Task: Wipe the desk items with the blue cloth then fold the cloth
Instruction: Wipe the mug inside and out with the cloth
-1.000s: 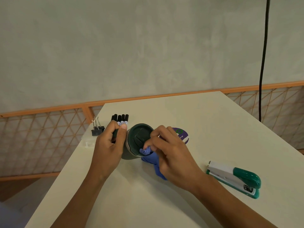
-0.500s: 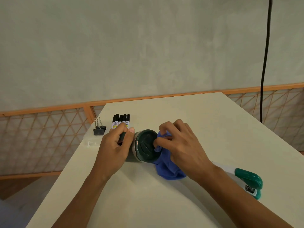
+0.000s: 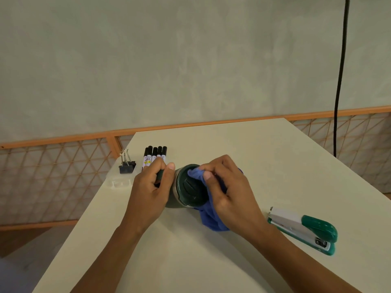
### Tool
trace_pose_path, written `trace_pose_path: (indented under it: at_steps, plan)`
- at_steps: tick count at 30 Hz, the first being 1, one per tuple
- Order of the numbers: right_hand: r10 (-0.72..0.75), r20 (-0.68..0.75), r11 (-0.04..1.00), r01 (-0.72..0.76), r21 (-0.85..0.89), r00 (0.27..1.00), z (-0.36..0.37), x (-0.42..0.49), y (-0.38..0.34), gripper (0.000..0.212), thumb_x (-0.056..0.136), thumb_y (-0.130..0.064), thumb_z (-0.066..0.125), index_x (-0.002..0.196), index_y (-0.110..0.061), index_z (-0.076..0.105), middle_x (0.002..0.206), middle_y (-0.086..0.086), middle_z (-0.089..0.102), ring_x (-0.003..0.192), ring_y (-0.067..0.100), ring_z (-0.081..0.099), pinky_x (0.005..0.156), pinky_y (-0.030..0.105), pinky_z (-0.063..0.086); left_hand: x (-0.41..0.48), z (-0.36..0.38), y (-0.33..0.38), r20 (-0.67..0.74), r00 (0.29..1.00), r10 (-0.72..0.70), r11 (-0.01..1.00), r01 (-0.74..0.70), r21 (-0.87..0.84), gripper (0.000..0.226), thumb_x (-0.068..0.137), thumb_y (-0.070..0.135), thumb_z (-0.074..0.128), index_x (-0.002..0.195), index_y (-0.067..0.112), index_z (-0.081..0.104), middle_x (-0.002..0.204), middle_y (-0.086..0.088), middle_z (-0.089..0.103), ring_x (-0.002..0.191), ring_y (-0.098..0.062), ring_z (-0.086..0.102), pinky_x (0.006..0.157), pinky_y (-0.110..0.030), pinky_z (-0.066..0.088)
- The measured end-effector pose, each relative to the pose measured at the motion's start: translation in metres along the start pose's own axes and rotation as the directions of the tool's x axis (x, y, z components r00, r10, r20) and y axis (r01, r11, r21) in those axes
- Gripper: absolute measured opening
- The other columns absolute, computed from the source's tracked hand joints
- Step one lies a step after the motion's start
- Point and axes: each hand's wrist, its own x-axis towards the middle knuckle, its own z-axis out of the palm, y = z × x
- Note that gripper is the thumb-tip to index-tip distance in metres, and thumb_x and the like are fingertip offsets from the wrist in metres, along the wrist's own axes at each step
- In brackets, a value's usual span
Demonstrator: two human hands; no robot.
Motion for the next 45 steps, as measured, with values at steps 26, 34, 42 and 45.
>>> trace_pose_path:
  at_steps: [26,34,42,45]
  plan:
    - [0.008,0.133,1.0,-0.011,0.021,0.991,0.006,-0.005,0.005,0.016,0.108,-0.017,0.06,0.111,-0.023,0.074,0.107,-0.01,0.063,0.109,0.018,0.059,0.09,0.028,0.047,0.001,-0.003,0.007,-0.083,0.995,-0.054,0.998,0.051,-0.039,0.035,0.11,0.036,0.052,0.079,0.02,0.047,0.065,0.006,0.05,0.061,-0.012,0.045,0.058,-0.016,0.038]
    - [-0.178,-0.065,0.975,0.167,-0.15,0.982,0.008,-0.005,0.008,0.022,0.107,-0.016,0.064,0.126,-0.02,0.076,0.111,-0.004,0.063,0.101,0.017,0.061,0.082,0.035,0.052,0.001,-0.001,0.004,-0.085,0.995,-0.044,0.999,0.041,-0.034,0.033,0.11,0.038,0.049,0.082,0.021,0.051,0.071,0.006,0.054,0.065,-0.014,0.05,0.059,-0.019,0.043]
    - [-0.348,-0.094,0.832,0.261,-0.49,0.933,0.011,-0.001,0.02,0.023,0.106,-0.022,0.067,0.127,-0.023,0.076,0.109,0.002,0.066,0.089,0.021,0.059,0.072,0.04,0.052,0.001,0.001,-0.002,-0.071,0.997,-0.019,1.0,0.02,0.006,0.041,0.11,0.049,0.047,0.083,0.02,0.052,0.07,0.004,0.054,0.068,-0.019,0.052,0.062,-0.026,0.046]
    - [-0.215,-0.142,0.9,0.14,-0.412,0.966,0.014,-0.003,0.018,0.019,0.107,-0.028,0.065,0.123,-0.023,0.075,0.11,-0.003,0.065,0.094,0.015,0.061,0.076,0.034,0.053,0.0,0.004,-0.001,-0.067,0.998,0.0,1.0,0.001,0.007,0.042,0.107,0.053,0.046,0.082,0.019,0.052,0.07,0.002,0.054,0.068,-0.021,0.052,0.06,-0.032,0.047]
